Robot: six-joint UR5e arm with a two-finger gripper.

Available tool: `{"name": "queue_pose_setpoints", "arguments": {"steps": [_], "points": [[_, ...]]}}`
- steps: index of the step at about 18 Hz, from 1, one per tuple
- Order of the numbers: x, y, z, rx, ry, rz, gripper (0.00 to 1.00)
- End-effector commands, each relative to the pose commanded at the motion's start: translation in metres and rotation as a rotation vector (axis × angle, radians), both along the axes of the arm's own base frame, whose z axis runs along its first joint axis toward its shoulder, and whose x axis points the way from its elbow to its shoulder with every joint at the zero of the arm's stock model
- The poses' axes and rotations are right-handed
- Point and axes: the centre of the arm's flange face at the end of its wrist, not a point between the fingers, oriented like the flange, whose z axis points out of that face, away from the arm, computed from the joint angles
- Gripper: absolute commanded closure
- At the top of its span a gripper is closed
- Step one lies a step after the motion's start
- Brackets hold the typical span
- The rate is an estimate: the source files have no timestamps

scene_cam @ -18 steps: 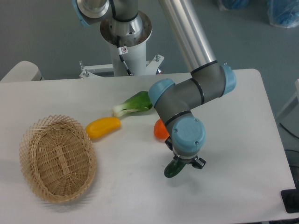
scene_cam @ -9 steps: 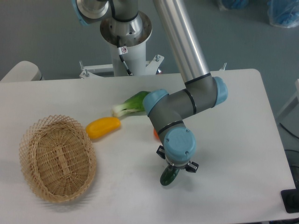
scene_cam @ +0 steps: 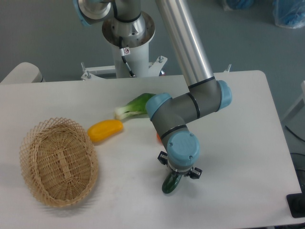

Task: Place the cucumber on the table
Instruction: 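Lower the green cucumber onto the table beside the orange tomato, then open the gripper and raise it away from the cucumber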

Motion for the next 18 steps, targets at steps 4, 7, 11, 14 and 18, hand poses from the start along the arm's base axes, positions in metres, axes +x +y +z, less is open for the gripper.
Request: {"name": "queue_pose_setpoints", "arguments": {"steps": [4, 7, 11, 14, 18], "points": [[-0.006, -0.005, 0.024, 0.005, 0.0, -0.061, 0.19], [-0.019, -0.009, 0.053, 0.003, -0.011, -0.131, 0.17], [-0.029, -0.004, 0.072, 0.019, -0.009, -0.196, 0.15], [-0.042, 0.003, 0.077, 0.037, 0.011, -0.217, 0.11], [-0.052, 0.015, 0.069, 0.044, 0.016, -0.231, 0.01]]}}
